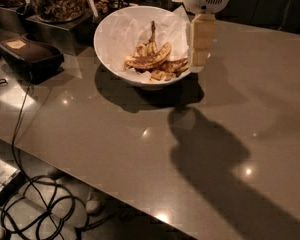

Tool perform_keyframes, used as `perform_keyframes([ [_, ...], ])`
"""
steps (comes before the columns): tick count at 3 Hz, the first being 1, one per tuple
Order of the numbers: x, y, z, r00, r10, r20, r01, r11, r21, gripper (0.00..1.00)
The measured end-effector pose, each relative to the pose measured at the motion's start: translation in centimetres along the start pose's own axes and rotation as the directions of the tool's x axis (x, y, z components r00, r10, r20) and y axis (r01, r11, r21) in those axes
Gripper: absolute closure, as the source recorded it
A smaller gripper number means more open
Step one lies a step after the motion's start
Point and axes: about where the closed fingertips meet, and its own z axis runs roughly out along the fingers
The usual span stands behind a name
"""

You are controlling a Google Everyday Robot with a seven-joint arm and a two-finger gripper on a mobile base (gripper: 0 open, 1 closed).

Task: Pick banana from white bowl

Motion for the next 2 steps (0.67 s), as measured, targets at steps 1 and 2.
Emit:
perform_keyframes([
  [1, -0.2, -0.3, 0.5, 1.000, 0.000, 0.026, 0.000, 0.9999, 0.012, 0.00],
  [2, -1.0, -2.1, 2.0, 0.998, -0.016, 0.053, 0.015, 0.9996, 0.022, 0.00],
])
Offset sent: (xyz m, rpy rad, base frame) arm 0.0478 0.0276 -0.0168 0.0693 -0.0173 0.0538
